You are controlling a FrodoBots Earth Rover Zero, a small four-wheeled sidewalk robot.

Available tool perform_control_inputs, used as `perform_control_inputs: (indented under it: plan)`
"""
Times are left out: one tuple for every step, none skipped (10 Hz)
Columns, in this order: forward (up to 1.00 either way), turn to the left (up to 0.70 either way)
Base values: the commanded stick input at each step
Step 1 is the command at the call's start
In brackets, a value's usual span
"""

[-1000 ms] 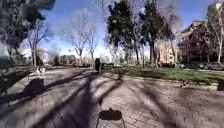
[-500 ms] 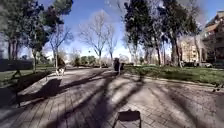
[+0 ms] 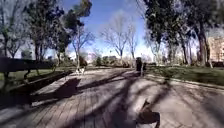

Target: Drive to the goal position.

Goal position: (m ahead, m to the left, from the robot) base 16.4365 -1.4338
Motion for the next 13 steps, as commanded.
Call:
perform_control_inputs:
  plan:
    - [0.70, 0.11]
    - [0.70, 0.00]
    - [0.70, 0.00]
    - [0.70, 0.00]
    - [0.70, 0.00]
    - [0.70, 0.00]
    - [0.70, 0.00]
    - [0.70, 0.00]
    - [0.70, -0.16]
    - [0.70, -0.35]
    - [0.70, -0.35]
    - [0.70, -0.35]
    - [0.70, -0.35]
